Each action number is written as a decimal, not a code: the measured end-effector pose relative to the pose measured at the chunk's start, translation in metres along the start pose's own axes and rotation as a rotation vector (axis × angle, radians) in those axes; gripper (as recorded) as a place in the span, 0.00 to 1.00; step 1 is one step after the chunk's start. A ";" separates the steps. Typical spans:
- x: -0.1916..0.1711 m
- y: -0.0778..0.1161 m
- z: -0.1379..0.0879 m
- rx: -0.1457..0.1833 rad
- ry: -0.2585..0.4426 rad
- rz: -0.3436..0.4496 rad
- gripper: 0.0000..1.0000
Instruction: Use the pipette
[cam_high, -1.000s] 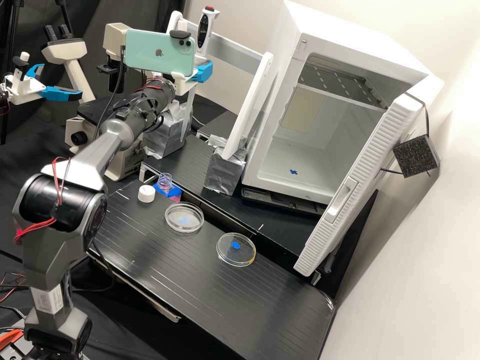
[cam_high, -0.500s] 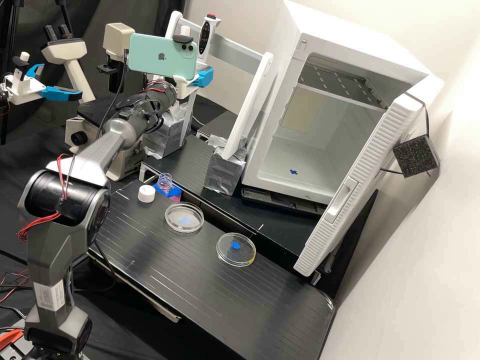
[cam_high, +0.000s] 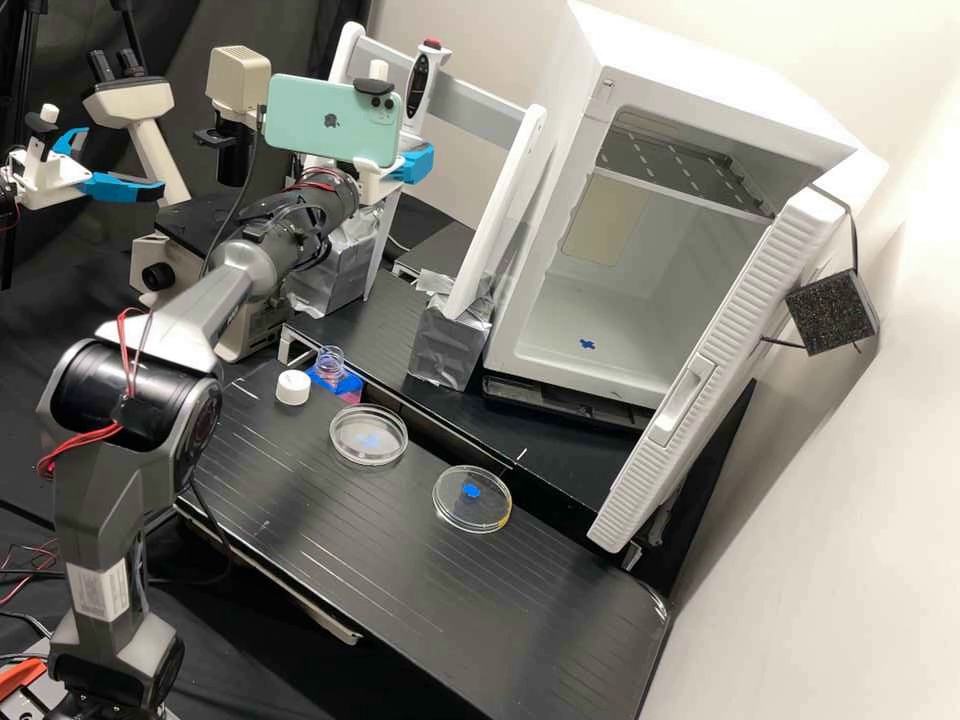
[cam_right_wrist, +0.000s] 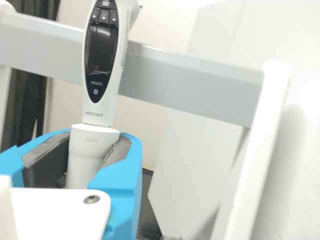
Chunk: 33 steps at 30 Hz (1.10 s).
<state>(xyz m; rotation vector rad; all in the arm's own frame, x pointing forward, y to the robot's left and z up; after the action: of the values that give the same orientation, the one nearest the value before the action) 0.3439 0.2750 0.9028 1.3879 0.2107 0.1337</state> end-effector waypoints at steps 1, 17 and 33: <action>0.000 0.001 0.001 0.004 -0.004 0.002 0.00; 0.008 -0.010 0.008 0.017 -0.034 -0.027 0.00; 0.008 -0.012 0.005 0.026 -0.036 -0.025 1.00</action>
<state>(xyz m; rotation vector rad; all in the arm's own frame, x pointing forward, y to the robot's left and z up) 0.3522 0.2698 0.8909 1.4124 0.2006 0.0859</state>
